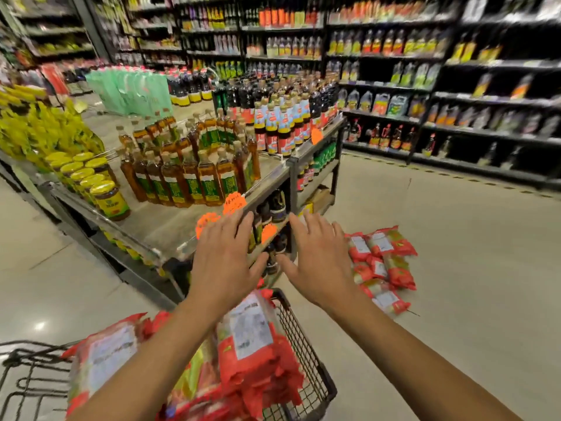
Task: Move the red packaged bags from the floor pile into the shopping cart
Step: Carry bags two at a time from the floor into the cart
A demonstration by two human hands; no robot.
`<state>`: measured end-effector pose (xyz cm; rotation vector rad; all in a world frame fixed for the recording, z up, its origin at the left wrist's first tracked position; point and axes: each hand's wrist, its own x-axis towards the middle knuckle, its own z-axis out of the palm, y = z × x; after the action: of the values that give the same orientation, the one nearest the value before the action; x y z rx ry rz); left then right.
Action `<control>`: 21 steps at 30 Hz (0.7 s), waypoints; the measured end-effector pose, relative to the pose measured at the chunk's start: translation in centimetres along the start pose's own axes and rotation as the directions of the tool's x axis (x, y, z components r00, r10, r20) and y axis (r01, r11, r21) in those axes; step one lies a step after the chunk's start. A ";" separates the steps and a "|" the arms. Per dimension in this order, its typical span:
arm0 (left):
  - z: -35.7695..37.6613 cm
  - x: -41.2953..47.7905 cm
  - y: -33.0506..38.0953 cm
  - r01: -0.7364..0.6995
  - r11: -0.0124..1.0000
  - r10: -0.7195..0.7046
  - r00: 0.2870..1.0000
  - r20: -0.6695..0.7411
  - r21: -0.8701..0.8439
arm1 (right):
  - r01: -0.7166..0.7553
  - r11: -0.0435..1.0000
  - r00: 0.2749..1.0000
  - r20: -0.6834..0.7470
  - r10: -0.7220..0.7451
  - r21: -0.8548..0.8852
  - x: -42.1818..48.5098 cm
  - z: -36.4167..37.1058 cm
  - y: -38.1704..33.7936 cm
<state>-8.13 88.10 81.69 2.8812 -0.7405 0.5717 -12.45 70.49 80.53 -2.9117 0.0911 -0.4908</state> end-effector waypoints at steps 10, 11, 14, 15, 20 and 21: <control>0.6 -1.3 11.0 -0.397 0.887 0.403 0.915 -0.026 -0.237 | -0.443 0.886 0.895 -0.132 0.427 -0.137 -13.4 -6.6 5.4; 0.7 -1.9 12.0 -0.422 0.867 0.428 0.903 -0.039 -0.266 | -0.481 0.864 0.874 -0.151 0.461 -0.148 -15.1 -7.0 5.5; 0.6 -3.6 15.3 -0.486 0.802 0.501 0.864 -0.051 -0.346 | -0.574 0.792 0.818 -0.158 0.552 -0.208 -19.6 -8.3 6.3; 0.5 -4.1 16.2 -0.502 0.783 0.520 0.852 -0.057 -0.367 | -0.589 0.777 0.808 -0.151 0.569 -0.223 -20.6 -8.6 6.6; -1.0 -5.9 21.1 -0.580 0.715 0.596 0.798 -0.093 -0.391 | -0.675 0.704 0.738 -0.176 0.652 -0.221 -25.3 -11.0 8.3; -1.1 -6.1 21.9 -0.586 0.712 0.604 0.792 -0.089 -0.388 | -0.686 0.696 0.727 -0.173 0.664 -0.213 -26.0 -11.4 8.6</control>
<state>-24.06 71.84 80.72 2.2427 -1.6140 0.3453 -40.97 62.43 81.11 -2.7900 1.2877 -0.4797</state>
